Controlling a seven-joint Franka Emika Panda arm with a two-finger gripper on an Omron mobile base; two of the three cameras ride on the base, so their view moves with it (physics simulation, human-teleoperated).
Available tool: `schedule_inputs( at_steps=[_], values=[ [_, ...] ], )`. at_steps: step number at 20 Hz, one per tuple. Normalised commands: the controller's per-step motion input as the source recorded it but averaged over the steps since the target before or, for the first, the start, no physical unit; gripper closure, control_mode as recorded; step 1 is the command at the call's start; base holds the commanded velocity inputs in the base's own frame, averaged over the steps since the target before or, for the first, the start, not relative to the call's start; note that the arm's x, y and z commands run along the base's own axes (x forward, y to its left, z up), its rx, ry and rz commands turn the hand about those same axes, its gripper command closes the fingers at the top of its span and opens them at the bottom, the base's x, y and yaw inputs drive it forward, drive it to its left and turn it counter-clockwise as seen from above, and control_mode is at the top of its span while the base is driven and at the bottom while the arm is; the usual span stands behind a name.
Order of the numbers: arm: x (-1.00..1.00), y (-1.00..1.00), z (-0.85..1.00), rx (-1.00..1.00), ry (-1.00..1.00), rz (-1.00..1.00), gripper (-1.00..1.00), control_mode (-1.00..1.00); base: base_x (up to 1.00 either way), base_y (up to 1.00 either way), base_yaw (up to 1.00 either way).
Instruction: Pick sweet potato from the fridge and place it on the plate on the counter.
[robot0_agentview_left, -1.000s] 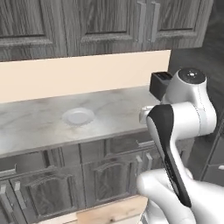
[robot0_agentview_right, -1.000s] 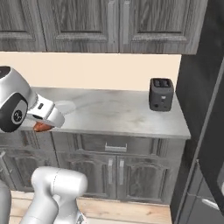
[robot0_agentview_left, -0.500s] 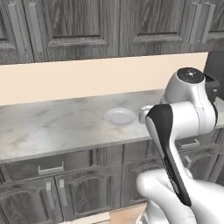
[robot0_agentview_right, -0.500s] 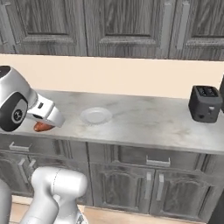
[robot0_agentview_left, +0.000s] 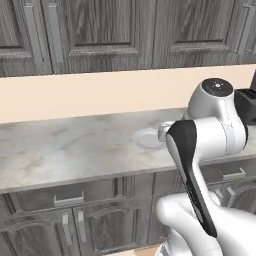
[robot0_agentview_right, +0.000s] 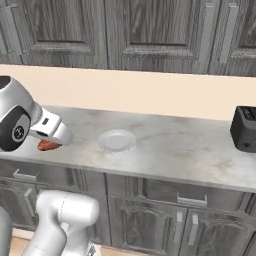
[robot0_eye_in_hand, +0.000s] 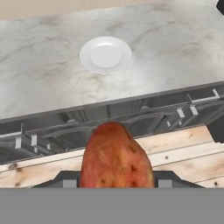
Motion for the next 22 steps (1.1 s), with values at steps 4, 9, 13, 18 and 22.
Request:
schedule_inputs(
  at_steps=[4,9,13,18,22],
  values=[
    [0.0,0.0,0.0,0.0,0.0,0.0,1.0,1.0,0.27,-0.01,0.0],
    [0.0,0.0,0.0,0.0,0.0,0.0,1.0,1.0,0.29,0.0,0.0],
    [0.0,0.0,0.0,0.0,0.0,0.0,1.0,1.0,0.42,0.0,0.0],
    [0.0,0.0,0.0,0.0,0.0,0.0,1.0,1.0,0.42,0.0,0.0],
    [0.0,0.0,0.0,0.0,0.0,0.0,1.0,1.0,0.25,0.0,0.0]
  ],
)
